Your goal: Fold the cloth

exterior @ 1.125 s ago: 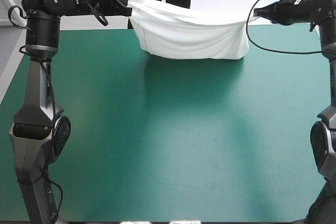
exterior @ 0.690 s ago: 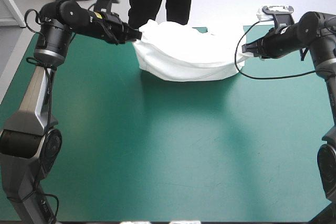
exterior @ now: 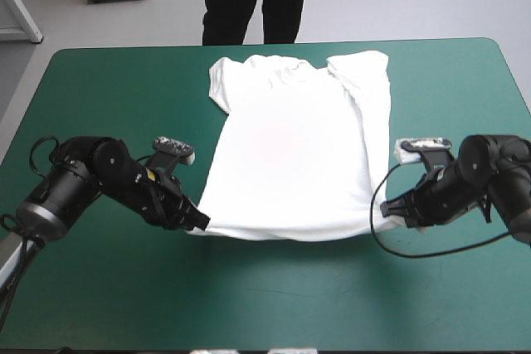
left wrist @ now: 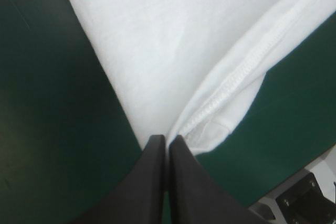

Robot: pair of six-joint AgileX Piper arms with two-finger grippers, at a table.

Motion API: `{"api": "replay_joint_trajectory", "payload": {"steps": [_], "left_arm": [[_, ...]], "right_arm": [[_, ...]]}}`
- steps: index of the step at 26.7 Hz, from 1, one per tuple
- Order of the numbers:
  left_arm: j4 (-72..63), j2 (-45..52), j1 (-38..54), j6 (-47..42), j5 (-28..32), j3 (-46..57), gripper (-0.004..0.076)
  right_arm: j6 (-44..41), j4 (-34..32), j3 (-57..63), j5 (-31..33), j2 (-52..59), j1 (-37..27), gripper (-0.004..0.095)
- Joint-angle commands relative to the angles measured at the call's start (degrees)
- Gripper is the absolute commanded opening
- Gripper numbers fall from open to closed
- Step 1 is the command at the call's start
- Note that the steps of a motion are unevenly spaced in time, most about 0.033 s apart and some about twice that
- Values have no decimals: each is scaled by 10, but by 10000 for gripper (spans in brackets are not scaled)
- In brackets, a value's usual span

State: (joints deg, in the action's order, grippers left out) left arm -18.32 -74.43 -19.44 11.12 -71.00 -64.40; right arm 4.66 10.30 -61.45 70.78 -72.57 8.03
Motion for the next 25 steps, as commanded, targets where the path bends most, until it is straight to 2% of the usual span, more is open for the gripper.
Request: {"api": "replay_joint_trajectory", "payload": {"steps": [1, 4, 7, 10, 13, 15, 19, 25], "left_arm": [[-32, 37, -14, -11, -29, 49, -10], [-35, 44, -21, -11, -29, 101, -9], [-35, 44, -21, -11, -29, 108, 18], [-37, 45, -21, -11, -29, 108, 95], [-36, 50, -21, -11, -29, 108, 204], [-40, 62, -21, -11, -30, 108, 288], [-43, 101, -21, -24, -30, 108, 395], [-58, 172, -37, -47, -30, 108, 403]], "right_arm": [[0, 16, 67, 7, 64, 1, -13], [10, 26, 124, 7, 102, 1, 5], [16, 47, 126, 7, 107, 1, 152], [17, 54, 126, 7, 107, 1, 350], [15, 52, 126, 7, 109, 1, 570], [15, 52, 125, 7, 110, 1, 665], [15, 45, 107, 7, 128, 1, 689], [-5, 7, 58, 7, 183, 1, 688]]}}
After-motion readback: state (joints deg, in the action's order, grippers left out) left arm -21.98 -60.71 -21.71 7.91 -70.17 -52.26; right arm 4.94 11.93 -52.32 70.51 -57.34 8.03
